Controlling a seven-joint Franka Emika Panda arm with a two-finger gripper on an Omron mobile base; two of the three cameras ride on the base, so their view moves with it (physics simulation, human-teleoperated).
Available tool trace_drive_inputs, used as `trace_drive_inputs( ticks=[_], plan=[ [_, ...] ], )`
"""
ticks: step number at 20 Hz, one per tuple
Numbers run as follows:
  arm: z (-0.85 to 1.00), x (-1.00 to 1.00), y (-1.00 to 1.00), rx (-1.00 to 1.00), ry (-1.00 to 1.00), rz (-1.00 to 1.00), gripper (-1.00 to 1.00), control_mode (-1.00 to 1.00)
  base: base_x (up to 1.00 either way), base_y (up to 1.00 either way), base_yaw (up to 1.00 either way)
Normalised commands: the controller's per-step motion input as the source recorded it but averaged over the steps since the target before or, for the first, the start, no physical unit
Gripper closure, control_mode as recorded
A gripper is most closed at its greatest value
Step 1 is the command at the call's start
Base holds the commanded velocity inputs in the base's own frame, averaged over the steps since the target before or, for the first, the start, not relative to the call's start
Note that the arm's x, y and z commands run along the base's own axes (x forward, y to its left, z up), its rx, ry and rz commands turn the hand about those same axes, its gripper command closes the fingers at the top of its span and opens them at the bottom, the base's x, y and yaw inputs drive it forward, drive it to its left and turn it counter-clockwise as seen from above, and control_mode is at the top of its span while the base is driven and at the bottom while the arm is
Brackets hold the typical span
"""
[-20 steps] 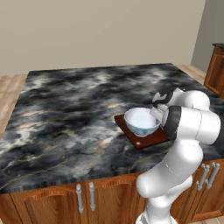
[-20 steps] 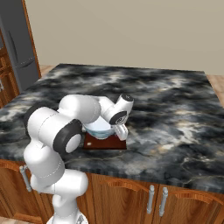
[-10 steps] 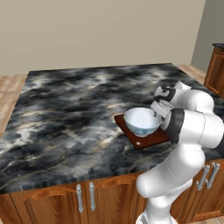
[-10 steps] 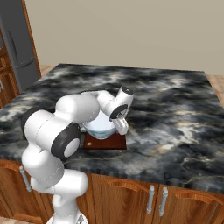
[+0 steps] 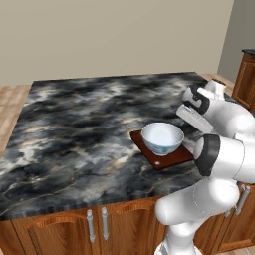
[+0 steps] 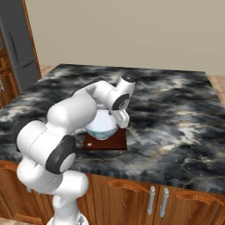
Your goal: Place the two vegetables and bowl onto the tray for setting up a vegetable dip station.
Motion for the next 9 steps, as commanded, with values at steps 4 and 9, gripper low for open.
trace_drive_inputs(
  ticks=[4, 9],
  plan=[
    [0.10, -0.75, 0.11, -0.09, 0.00, 0.01, -1.00, -1.00, 0.00, 0.00, 0.00],
    [0.01, -0.75, 0.40, -0.09, 0.00, 0.06, -1.00, -1.00, 0.00, 0.00, 0.00]
  ],
)
